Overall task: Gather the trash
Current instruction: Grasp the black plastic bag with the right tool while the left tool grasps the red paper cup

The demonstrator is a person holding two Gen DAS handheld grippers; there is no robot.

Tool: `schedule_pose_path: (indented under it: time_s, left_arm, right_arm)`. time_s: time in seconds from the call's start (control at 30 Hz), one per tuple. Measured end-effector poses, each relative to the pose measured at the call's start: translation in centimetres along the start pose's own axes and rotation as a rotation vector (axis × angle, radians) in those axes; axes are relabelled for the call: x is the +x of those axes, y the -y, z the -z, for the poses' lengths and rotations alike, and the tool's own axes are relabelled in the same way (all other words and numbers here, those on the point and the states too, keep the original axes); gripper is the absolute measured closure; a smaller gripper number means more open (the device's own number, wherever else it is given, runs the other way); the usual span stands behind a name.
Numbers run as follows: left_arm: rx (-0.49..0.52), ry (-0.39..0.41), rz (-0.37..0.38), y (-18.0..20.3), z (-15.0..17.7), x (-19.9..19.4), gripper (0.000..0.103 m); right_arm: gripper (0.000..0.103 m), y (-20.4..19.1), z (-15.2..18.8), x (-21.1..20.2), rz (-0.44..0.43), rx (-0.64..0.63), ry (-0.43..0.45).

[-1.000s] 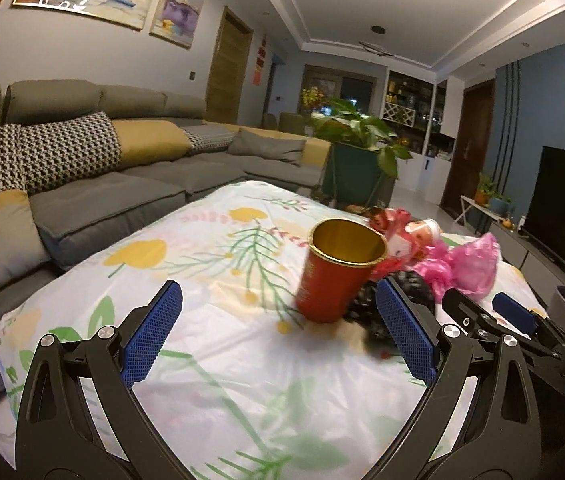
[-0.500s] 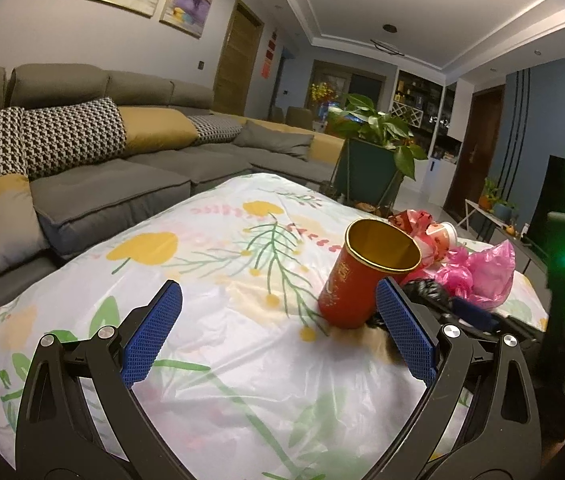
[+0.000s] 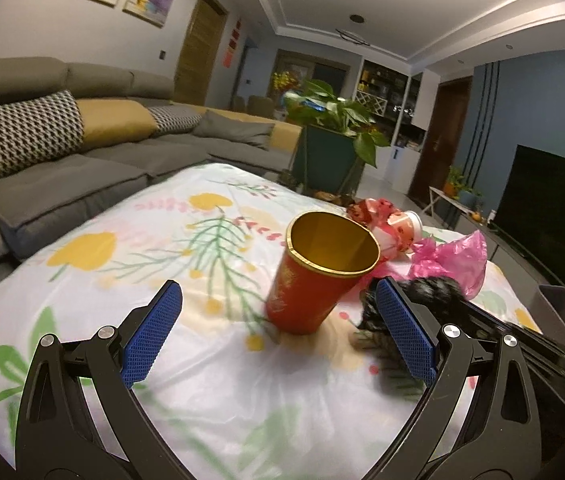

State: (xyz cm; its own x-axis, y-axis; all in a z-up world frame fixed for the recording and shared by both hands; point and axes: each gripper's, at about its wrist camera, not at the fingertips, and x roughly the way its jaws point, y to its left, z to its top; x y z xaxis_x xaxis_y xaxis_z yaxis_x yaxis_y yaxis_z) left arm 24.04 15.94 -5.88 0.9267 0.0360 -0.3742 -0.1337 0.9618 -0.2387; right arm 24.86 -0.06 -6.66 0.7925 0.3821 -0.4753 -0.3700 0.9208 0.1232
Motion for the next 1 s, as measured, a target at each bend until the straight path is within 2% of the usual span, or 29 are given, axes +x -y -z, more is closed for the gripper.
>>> schedule_pose_path:
  time_s: [0.17,0.37,0.47,0.53,0.57,0.73,1.0]
  left_arm:
    - [0.058,-0.039,0.032,1.5,-0.5,2.3,0.007]
    - [0.094,-0.085,0.057,2.7,-1.1,4.5,0.008]
    - [0.083,-0.11,0.073,2.7,-1.2,5.4,0.021]
    - [0.075,-0.127,0.075,2.4,-1.2,5.8,0.037]
    - [0.074,-0.133,0.079,2.4,-1.2,6.0,0.039]
    - [0.073,-0.116,0.076,2.3,-1.2,5.7,0.044]
    - [0.07,-0.066,0.07,3.2,-0.7,2.5,0.046]
  right_arm:
    - [0.102,1.5,0.1,-2.9,0.007,0.036,0.049]
    - [0.102,2.4,0.2,-4.8,0.001,0.049,0.068]
    - [0.102,2.5,0.2,-5.0,0.001,0.047,0.075]
    - [0.102,2.6,0.2,-5.2,-0.001,0.047,0.077]
    - [0.102,2.7,0.2,-5.3,-0.002,0.048,0.078]
    - [0.102,3.1,0.5,-5.5,0.003,0.054,0.074]
    - [0.102,3.7,0.7,-7.0,0.022,0.06,0.087]
